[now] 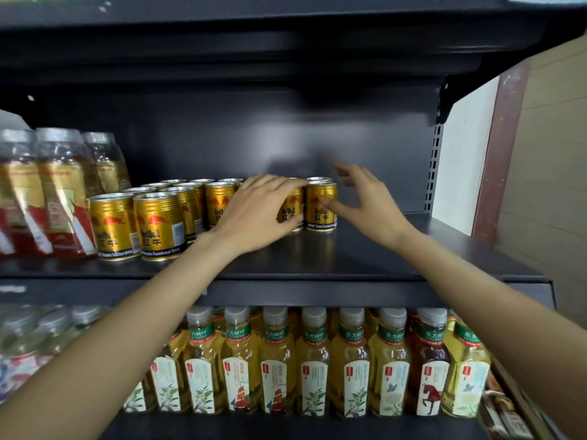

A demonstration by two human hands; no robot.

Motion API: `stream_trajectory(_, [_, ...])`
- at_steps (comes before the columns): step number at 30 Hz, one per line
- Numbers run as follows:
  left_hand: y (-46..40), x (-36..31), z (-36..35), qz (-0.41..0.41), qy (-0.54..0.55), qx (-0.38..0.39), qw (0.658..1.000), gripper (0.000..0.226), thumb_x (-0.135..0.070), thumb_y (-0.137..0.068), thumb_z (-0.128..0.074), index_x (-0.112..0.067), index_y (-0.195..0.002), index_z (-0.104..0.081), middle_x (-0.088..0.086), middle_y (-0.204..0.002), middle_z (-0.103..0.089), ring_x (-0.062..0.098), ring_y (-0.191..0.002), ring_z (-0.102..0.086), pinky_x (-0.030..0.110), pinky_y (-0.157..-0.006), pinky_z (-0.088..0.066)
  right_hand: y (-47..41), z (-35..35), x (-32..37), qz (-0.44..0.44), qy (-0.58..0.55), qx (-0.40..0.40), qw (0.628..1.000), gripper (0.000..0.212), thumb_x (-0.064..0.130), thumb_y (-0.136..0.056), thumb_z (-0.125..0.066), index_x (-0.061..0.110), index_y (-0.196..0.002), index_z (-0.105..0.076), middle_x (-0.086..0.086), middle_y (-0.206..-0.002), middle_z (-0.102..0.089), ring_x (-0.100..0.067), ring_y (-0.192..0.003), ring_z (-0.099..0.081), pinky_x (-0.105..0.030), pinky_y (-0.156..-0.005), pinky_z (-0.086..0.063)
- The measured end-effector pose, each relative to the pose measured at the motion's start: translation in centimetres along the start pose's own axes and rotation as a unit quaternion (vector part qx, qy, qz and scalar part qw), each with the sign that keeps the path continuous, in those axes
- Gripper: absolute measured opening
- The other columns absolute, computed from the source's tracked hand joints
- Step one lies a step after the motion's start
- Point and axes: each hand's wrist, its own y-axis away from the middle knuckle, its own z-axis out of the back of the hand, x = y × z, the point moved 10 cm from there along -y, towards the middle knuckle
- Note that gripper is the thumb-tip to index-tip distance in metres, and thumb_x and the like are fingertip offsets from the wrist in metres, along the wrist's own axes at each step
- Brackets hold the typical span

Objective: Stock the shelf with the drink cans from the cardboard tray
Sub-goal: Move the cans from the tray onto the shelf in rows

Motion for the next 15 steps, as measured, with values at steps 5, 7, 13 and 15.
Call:
stream_trajectory(5, [8.7,-4.2,5.7,-0.014,0.076,-0.168,0.983,0.025,-0.030,-0.089,-0.053,-0.019,-0.107,-0.066,-0.005,-0.098,-0.068,0.012,-0.098,-0.055,0.026,-0.094,-0.032,10.3,3.0,5.4,0.068,-0.056,-0.141,0.986,0.020,0.021,-0.088,-0.058,0.012,-0.106,-0.062,0.003,-0.093,-0.067,-0.010,-0.088,-0.063,-0.024,-0.080,-0.051])
stream_trajectory(7, [12.8,-4.8,6.1,0.016,0.130,-0.207,0.970,0.021,-0.025,-0.089,-0.053,-0.014,-0.098,-0.069,-0.004,-0.089,-0.069,0.011,-0.090,-0.056,0.026,-0.086,-0.036,14.8,2.1,6.9,0.078,-0.036,-0.156,0.984,0.018,0.022,-0.089,-0.056,0.011,-0.099,-0.065,0.004,-0.085,-0.065,-0.008,-0.080,-0.060,-0.018,-0.073,-0.048])
stream_trajectory(13, [25.2,-5.3,2.1,0.147,0.290,-0.170,0.930,0.020,-0.020,-0.090,-0.050,-0.011,-0.094,-0.067,-0.003,-0.084,-0.066,0.012,-0.081,-0.061,0.031,-0.074,-0.049,26.8,-5.4,7.6,0.063,-0.025,-0.037,0.997,0.016,0.015,-0.090,-0.055,0.004,-0.095,-0.067,-0.004,-0.086,-0.068,-0.015,-0.079,-0.061,-0.030,-0.066,-0.051])
stream_trajectory(15, [29.7,-5.2,-1.4,0.225,0.328,-0.080,0.914,0.017,-0.025,-0.090,-0.051,-0.017,-0.095,-0.065,-0.010,-0.087,-0.065,0.008,-0.085,-0.063,0.029,-0.077,-0.050,30.6,-8.6,6.3,0.004,-0.061,0.041,0.997,0.018,0.020,-0.090,-0.056,0.009,-0.099,-0.066,-0.002,-0.088,-0.067,-0.013,-0.079,-0.061,-0.032,-0.065,-0.053])
